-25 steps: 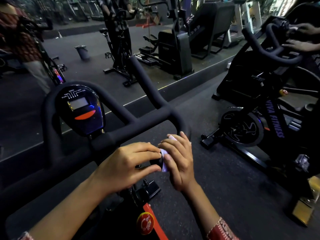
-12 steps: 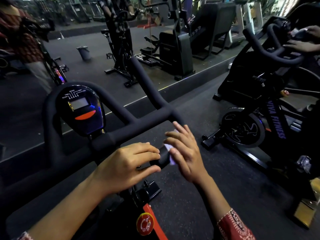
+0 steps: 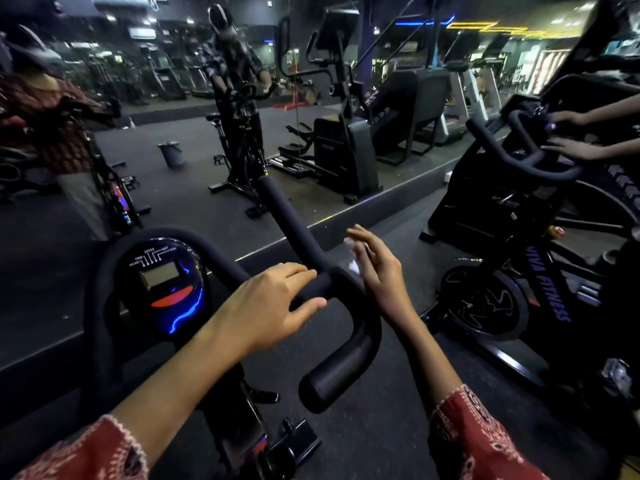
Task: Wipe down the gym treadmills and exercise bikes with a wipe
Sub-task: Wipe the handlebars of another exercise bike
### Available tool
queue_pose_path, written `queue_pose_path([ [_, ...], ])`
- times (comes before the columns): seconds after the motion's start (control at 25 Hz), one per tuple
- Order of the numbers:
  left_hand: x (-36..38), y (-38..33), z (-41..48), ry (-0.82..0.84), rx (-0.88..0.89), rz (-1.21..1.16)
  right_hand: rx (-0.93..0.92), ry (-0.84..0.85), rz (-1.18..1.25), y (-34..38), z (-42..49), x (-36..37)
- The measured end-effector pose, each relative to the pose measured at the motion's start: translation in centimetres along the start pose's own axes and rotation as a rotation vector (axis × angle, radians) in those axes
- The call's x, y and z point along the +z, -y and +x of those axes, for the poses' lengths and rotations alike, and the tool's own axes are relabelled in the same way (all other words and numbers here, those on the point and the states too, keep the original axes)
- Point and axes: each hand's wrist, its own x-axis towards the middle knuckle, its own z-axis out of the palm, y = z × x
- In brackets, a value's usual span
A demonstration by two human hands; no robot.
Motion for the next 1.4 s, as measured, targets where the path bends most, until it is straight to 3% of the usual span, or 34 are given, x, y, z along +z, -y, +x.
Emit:
queue_pose_path([
  [0.04, 0.5, 0.3, 0.7, 0.032, -0.058, 0.014, -0.008, 0.031, -0.065, 0.7, 1.4, 0.7],
  [0.12, 1.6, 0.5, 1.6, 0.166, -0.109, 0.053, 0.038, 0.330, -0.347, 1.5, 2.9, 2.4],
  [0.2, 2.2, 0.6, 1.9, 0.265, -0.119, 0.134, 0.219, 0.520, -0.611, 1.2, 2.8, 3.1],
  [0.36, 2.6, 1.0, 1.7, 0.259, -0.134, 0.160, 0.336, 0.429, -0.634, 1.2, -0.5, 0.6],
  [0.48, 3.0, 1.1, 1.7, 0.255, -0.135, 0.165, 0.400, 0.554, -0.673, 1.9, -1.4, -2.7],
  [0.6, 3.3, 1.3, 1.6, 0.240, -0.127, 0.153, 0.341, 0.368, -0.585, 2.6, 1.0, -1.9],
  [0.76, 3.1, 1.3, 1.7, 0.224, -0.124, 0.122, 0.366, 0.535, -0.515, 2.4, 2.7, 2.6],
  [1.0, 3.2, 1.3, 1.8, 0.213, -0.142, 0.155, 0.445, 0.440, -0.666, 1.3, -0.8, 0.7],
  [1.12, 3.0, 1.1, 1.3, 0.178, -0.064, 0.210, 0.437, 0.415, -0.594, 1.8, -3.2, -0.1],
  [1.28, 1.5, -0.1, -0.4, 0.133, -0.089, 0.116, 0.322, 0.223, -0.400, 3.6, -7.8, -0.3],
  [1.4, -0.3, -1.7, -2.7, 0.115, -0.095, -0.015, 0.087, 0.033, -0.316, 5.6, -12.2, 2.9],
])
